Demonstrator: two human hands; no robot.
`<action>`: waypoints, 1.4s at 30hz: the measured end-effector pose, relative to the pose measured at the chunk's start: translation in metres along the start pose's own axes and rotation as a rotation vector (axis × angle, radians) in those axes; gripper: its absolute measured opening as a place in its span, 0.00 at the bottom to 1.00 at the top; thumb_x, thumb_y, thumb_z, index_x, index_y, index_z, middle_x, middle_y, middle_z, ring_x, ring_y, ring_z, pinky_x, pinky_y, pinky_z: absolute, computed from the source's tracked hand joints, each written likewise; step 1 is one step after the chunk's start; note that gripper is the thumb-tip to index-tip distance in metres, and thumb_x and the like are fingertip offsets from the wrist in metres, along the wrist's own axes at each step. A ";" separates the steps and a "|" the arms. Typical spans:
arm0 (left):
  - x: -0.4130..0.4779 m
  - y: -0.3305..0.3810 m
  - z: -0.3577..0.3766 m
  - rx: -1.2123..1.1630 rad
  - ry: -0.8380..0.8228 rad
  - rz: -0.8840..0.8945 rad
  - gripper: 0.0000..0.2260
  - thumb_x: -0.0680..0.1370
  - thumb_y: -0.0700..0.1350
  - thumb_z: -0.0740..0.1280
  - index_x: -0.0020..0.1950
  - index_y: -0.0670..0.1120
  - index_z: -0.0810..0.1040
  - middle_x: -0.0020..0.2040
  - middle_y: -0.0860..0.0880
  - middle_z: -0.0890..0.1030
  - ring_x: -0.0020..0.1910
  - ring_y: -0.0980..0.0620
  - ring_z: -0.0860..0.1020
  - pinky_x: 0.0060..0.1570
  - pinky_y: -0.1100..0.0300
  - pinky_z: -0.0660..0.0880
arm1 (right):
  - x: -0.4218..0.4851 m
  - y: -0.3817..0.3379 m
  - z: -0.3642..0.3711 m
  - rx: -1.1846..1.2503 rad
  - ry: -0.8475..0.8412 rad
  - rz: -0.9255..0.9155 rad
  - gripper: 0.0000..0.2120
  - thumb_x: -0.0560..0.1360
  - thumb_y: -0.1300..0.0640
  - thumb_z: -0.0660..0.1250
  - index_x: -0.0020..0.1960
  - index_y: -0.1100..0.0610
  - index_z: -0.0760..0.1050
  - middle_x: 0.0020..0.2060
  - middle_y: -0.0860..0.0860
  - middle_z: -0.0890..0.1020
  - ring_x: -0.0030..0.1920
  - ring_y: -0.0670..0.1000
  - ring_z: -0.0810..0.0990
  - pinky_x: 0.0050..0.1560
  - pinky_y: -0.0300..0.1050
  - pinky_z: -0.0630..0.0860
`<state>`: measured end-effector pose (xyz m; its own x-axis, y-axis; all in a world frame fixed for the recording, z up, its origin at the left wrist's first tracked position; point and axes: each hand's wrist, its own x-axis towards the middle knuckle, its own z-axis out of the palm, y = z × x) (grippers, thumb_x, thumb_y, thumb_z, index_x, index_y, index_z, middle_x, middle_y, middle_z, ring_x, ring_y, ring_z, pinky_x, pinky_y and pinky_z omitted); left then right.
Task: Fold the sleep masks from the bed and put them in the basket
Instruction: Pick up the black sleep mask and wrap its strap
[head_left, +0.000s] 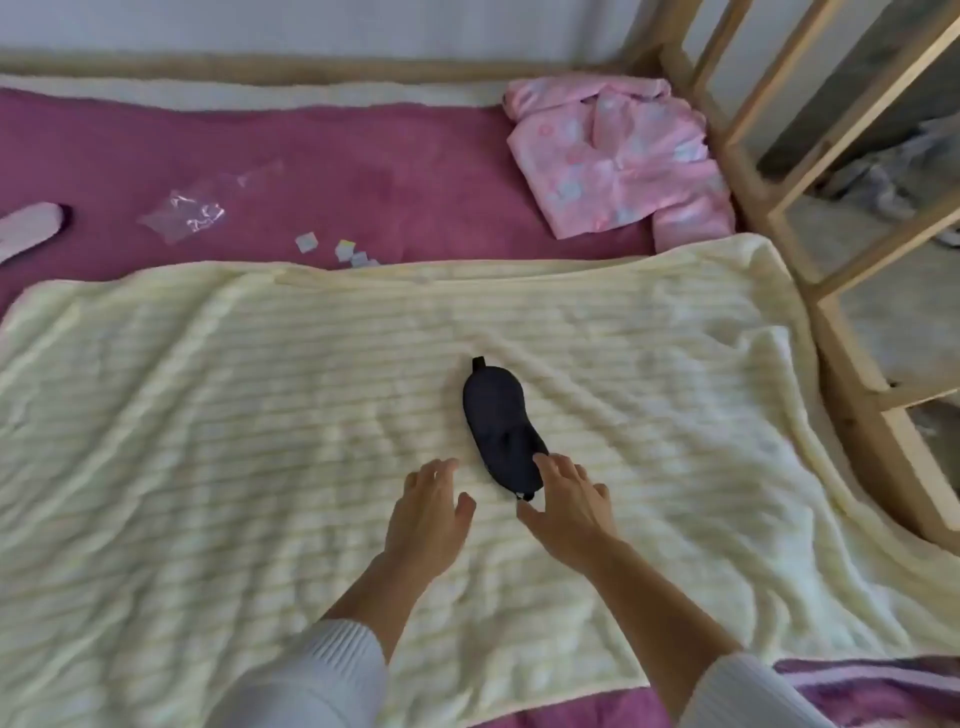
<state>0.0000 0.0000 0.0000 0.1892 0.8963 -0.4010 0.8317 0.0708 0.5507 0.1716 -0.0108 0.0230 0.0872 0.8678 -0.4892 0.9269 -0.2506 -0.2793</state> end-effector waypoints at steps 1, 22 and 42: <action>0.014 -0.002 0.010 -0.041 0.009 -0.008 0.21 0.80 0.47 0.58 0.73 0.44 0.63 0.71 0.45 0.70 0.68 0.46 0.67 0.61 0.53 0.71 | 0.013 0.003 0.009 -0.007 -0.004 -0.013 0.34 0.75 0.45 0.61 0.76 0.52 0.54 0.76 0.49 0.61 0.74 0.52 0.60 0.69 0.53 0.63; 0.076 0.016 0.013 -0.815 -0.135 -0.381 0.09 0.71 0.37 0.67 0.50 0.43 0.80 0.42 0.45 0.84 0.40 0.48 0.83 0.42 0.54 0.80 | 0.066 0.013 0.014 0.914 0.024 0.311 0.07 0.73 0.66 0.64 0.47 0.64 0.80 0.32 0.55 0.80 0.31 0.50 0.76 0.30 0.42 0.69; -0.181 0.128 -0.262 -0.872 -0.020 0.112 0.12 0.73 0.38 0.65 0.50 0.51 0.83 0.40 0.48 0.87 0.39 0.49 0.86 0.32 0.65 0.78 | -0.189 -0.075 -0.281 1.076 -0.496 -0.614 0.26 0.63 0.71 0.61 0.60 0.61 0.79 0.54 0.62 0.83 0.56 0.59 0.82 0.50 0.44 0.79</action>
<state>-0.0644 -0.0388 0.3348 0.2617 0.9108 -0.3192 0.1140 0.2992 0.9474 0.1883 -0.0353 0.3688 -0.5919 0.7717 -0.2327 -0.0001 -0.2888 -0.9574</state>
